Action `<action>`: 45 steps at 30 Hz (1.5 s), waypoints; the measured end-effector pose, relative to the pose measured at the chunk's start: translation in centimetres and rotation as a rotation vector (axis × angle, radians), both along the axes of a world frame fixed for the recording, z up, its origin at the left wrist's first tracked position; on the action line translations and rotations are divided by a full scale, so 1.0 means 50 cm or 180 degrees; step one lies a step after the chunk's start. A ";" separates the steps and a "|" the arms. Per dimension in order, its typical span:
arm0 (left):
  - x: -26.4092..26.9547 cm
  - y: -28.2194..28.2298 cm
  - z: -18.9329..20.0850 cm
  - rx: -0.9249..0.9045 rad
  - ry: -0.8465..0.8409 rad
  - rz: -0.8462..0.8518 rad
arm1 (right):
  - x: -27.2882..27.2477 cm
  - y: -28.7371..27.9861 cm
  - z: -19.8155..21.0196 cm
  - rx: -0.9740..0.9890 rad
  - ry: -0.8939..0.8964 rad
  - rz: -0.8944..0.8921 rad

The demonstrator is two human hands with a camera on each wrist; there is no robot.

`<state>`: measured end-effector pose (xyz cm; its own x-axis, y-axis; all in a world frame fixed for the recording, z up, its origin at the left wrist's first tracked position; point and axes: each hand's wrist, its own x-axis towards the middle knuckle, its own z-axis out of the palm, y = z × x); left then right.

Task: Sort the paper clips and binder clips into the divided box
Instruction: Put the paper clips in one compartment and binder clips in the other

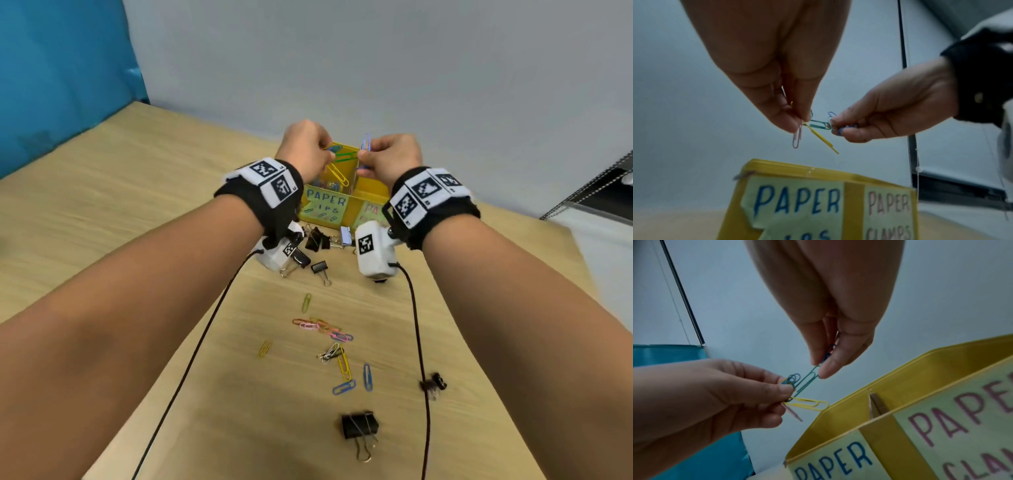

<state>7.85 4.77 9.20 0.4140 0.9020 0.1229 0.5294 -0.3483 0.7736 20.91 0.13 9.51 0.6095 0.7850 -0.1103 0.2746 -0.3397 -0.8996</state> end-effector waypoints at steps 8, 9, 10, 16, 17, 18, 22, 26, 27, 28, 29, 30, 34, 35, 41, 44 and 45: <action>0.013 0.034 -0.036 0.0580 0.1254 -0.0093 | -0.021 0.055 -0.011 -0.0745 -0.0137 0.0600; 0.008 0.027 -0.034 0.0685 0.1404 -0.0153 | -0.024 0.049 -0.006 -0.0750 -0.0307 0.0633; -0.002 0.016 -0.032 0.0751 0.1473 -0.0189 | -0.028 0.039 -0.004 -0.0701 -0.0493 0.0634; -0.118 -0.119 -0.062 0.0102 0.1097 -0.1021 | -0.056 -0.146 -0.006 -0.1231 -0.0929 0.1664; -0.135 -0.147 -0.083 -0.0255 0.1346 -0.1403 | -0.062 -0.180 -0.015 -0.1647 -0.1110 0.2009; -0.147 -0.175 -0.107 -0.0489 0.1681 -0.1731 | -0.069 -0.211 -0.033 -0.2047 -0.1213 0.2295; -0.150 -0.250 -0.178 -0.0412 0.2256 -0.1821 | -0.114 -0.291 -0.109 -0.2715 -0.1658 0.2653; -0.140 -0.275 -0.192 -0.0344 0.2154 -0.1592 | -0.154 -0.317 -0.144 -0.2418 -0.2049 0.2377; -0.138 -0.280 -0.193 -0.0359 0.2132 -0.1558 | -0.161 -0.314 -0.151 -0.2355 -0.2165 0.2352; -0.138 -0.286 -0.193 -0.0368 0.2147 -0.1544 | -0.167 -0.312 -0.159 -0.2303 -0.2269 0.2321; -0.136 -0.290 -0.194 -0.0375 0.2167 -0.1535 | -0.171 -0.307 -0.165 -0.2282 -0.2346 0.2287; -0.136 -0.295 -0.194 -0.0381 0.2184 -0.1522 | -0.174 -0.306 -0.171 -0.2287 -0.2379 0.2261; -0.147 -0.297 -0.183 -0.0367 0.2140 -0.1422 | -0.175 -0.303 -0.178 -0.2322 -0.2379 0.2319; -0.155 -0.296 -0.176 -0.0386 0.2073 -0.1357 | -0.175 -0.305 -0.177 -0.2312 -0.2387 0.2333; -0.241 -0.301 -0.142 -0.0839 0.1943 -0.1024 | -0.159 -0.326 -0.145 -0.2249 -0.2274 0.2388; -0.258 -0.316 -0.157 -0.1061 0.2116 -0.0910 | -0.153 -0.344 -0.124 -0.2221 -0.1978 0.2545; -0.256 -0.320 -0.163 -0.1035 0.2123 -0.0855 | -0.155 -0.348 -0.122 -0.2238 -0.1926 0.2629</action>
<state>-4.95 -11.22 1.06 0.5162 0.7088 -0.4808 0.8473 -0.3407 0.4074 13.16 -17.30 3.43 0.0606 0.8422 -0.5357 0.9426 -0.2248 -0.2469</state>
